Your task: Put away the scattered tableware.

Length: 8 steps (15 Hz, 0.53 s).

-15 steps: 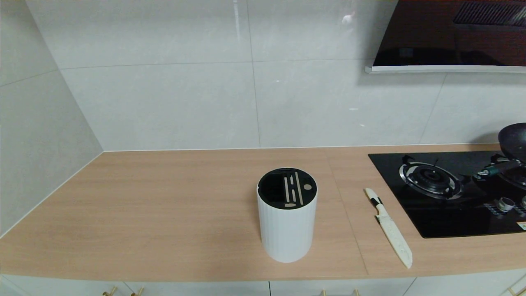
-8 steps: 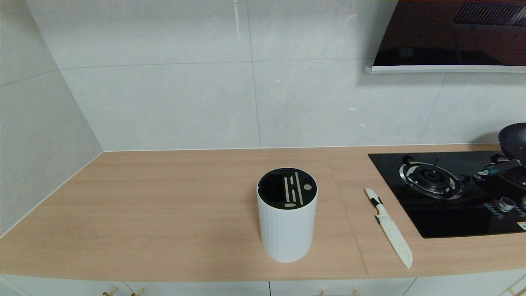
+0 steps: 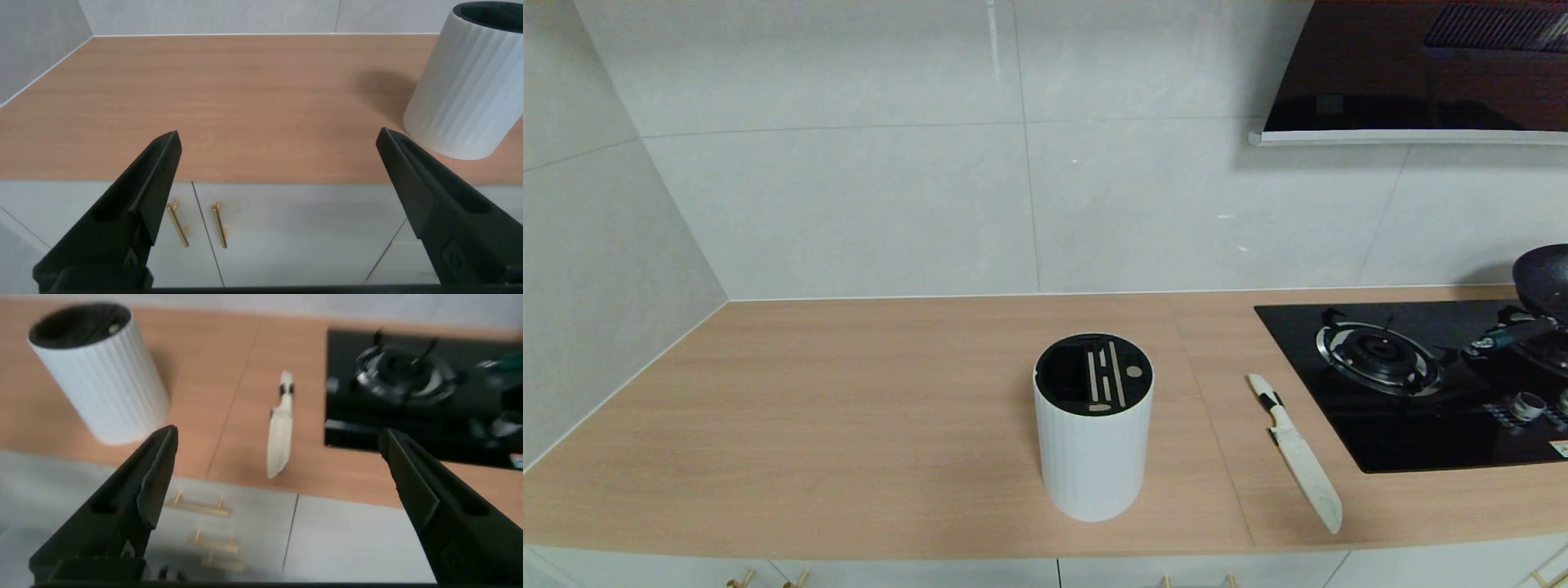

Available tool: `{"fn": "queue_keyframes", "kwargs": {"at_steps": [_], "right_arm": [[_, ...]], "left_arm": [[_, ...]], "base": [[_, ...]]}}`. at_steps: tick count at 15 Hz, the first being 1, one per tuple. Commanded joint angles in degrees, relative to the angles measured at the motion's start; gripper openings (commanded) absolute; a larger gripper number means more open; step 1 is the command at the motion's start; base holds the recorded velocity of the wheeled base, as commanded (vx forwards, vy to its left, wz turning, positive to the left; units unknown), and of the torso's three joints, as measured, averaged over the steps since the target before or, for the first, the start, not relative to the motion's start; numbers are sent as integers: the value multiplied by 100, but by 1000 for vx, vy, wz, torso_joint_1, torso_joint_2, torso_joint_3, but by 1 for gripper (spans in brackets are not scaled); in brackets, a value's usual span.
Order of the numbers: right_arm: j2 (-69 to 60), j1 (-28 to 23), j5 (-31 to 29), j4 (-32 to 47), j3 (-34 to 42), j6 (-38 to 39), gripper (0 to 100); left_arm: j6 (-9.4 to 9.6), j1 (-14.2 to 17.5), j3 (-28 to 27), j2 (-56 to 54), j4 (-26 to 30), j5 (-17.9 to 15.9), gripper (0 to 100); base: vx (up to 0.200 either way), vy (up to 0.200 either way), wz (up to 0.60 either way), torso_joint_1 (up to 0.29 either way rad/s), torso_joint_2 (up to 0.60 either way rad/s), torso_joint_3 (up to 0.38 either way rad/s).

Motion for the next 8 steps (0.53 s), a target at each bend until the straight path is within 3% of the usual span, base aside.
{"fn": "queue_keyframes", "kwargs": {"at_steps": [1,6,8], "right_arm": [[2234,340,29,-296,-574,-31,100],[4422,419,-155,-2221,-609,-22,100],[5477,419,-568,-3302,-609,-31,100]], "left_arm": [[-2,4,0,2,0,2,100],[-2,4,0,2,-9,2,100],[-2,4,0,2,0,2,100]], "base": [[0,0,0,0,0,0],[0,0,0,0,0,0],[0,0,0,0,0,0]]}}
